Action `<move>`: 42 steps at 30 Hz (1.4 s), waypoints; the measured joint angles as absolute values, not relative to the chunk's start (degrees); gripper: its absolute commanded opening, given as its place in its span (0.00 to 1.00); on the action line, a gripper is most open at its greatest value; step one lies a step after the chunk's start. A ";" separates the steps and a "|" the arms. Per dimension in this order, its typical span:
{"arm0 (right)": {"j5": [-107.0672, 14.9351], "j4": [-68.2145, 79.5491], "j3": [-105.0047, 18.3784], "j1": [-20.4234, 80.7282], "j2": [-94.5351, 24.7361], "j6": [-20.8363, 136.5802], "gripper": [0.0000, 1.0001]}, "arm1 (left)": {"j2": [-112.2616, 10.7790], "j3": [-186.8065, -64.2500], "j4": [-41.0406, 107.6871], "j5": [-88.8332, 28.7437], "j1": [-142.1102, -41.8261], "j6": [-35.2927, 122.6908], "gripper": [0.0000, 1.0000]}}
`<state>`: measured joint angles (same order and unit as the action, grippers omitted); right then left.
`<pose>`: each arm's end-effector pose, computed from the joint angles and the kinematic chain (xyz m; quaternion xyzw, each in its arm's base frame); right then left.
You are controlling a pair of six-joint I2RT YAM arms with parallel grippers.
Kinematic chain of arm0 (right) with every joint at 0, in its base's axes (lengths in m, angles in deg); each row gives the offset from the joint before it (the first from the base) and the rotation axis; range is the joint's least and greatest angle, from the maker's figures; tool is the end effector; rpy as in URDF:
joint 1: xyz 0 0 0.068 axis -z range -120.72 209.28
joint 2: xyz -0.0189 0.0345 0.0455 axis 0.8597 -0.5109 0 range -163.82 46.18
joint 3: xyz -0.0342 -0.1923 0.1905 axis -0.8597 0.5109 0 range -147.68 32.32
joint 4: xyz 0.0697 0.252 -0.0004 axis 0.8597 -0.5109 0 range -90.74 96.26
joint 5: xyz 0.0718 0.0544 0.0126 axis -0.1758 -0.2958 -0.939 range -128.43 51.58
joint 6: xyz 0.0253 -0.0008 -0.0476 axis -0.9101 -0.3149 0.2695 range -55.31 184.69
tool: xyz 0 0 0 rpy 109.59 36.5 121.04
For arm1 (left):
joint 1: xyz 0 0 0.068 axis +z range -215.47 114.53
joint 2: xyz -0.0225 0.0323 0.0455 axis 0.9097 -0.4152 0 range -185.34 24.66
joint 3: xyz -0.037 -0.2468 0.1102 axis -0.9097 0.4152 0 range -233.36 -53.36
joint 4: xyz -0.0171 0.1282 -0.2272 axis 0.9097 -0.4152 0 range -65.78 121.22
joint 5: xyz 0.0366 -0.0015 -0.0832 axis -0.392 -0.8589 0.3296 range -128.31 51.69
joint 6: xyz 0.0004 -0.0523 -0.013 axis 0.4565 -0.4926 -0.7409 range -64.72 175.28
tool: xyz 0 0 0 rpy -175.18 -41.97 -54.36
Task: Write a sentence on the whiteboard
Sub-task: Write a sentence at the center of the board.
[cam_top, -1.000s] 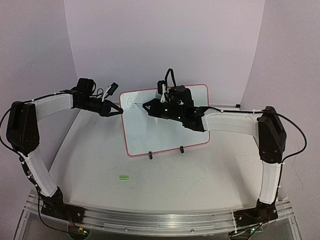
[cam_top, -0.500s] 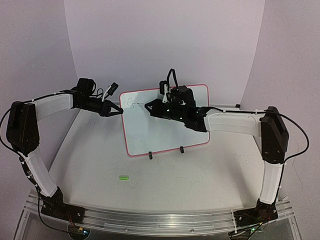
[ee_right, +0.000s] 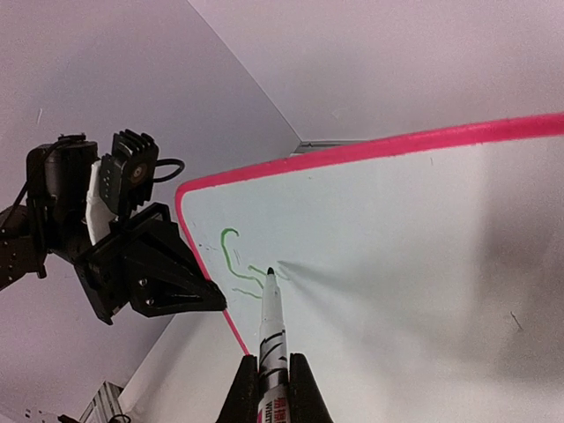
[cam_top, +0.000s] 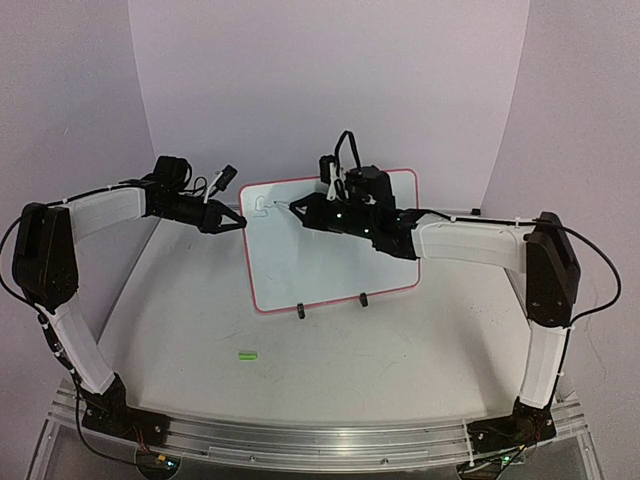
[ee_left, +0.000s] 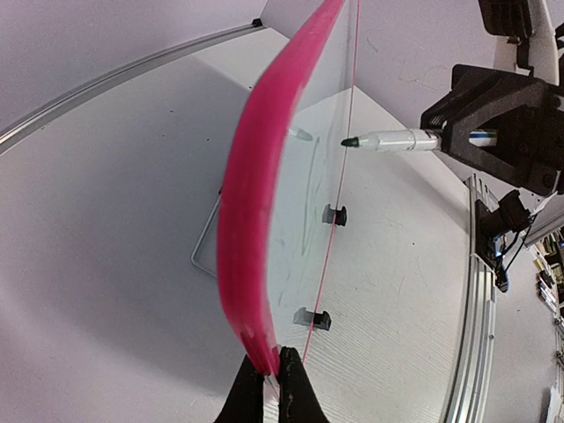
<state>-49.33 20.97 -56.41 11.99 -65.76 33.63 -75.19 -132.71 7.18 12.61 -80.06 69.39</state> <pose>0.3175 0.3537 0.3009 -0.1679 0.7378 0.4662 0.4583 0.3651 -0.1237 0.2764 0.3673 0.7656 -0.3979 0.3472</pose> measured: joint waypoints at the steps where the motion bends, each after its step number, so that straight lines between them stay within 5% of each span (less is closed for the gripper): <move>1: -49.44 20.86 -57.00 11.99 -65.76 33.66 0.00 | -75.19 -132.71 7.17 12.61 -80.06 69.41 0.00; 42: -51.79 20.44 -56.62 11.89 -68.99 32.67 0.00 | -75.14 -132.71 7.19 11.91 -80.08 68.88 0.00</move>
